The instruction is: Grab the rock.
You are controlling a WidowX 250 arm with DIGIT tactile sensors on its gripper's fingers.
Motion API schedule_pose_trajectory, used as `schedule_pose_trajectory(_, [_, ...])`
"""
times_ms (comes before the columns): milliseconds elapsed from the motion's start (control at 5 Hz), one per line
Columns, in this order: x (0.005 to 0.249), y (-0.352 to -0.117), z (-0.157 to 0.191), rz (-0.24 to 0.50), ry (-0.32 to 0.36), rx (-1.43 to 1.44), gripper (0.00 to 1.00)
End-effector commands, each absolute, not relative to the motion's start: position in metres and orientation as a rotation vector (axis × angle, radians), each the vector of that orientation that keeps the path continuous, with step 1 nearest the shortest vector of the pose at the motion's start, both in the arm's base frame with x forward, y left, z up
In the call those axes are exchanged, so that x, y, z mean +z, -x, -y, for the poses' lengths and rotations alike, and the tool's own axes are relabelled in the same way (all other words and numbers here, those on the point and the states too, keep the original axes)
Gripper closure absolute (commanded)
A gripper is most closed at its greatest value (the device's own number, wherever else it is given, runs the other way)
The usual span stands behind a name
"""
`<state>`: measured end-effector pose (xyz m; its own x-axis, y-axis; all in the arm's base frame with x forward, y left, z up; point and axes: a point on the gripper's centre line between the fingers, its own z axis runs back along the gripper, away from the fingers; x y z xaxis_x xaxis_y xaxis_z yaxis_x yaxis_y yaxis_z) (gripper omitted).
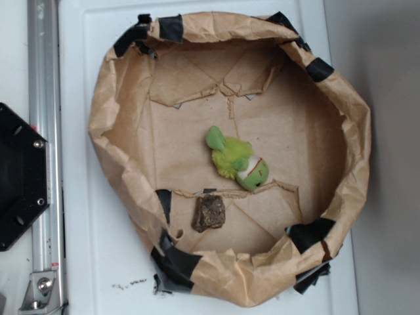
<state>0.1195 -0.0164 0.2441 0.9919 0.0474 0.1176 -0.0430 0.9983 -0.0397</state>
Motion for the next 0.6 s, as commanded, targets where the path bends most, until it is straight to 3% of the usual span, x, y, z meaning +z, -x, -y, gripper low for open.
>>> schedule_pose_trajectory(0, [0.244, -0.120, 0.016, 0.119, 0.037, 0.045, 0.00])
schedule_pose_trajectory(200, [0.223, -0.170, 0.006, 0.195, 0.026, 0.212, 0.00])
schedule_pose_trajectory(400, [0.203, -0.217, 0.004, 0.211, 0.063, 0.390, 0.00])
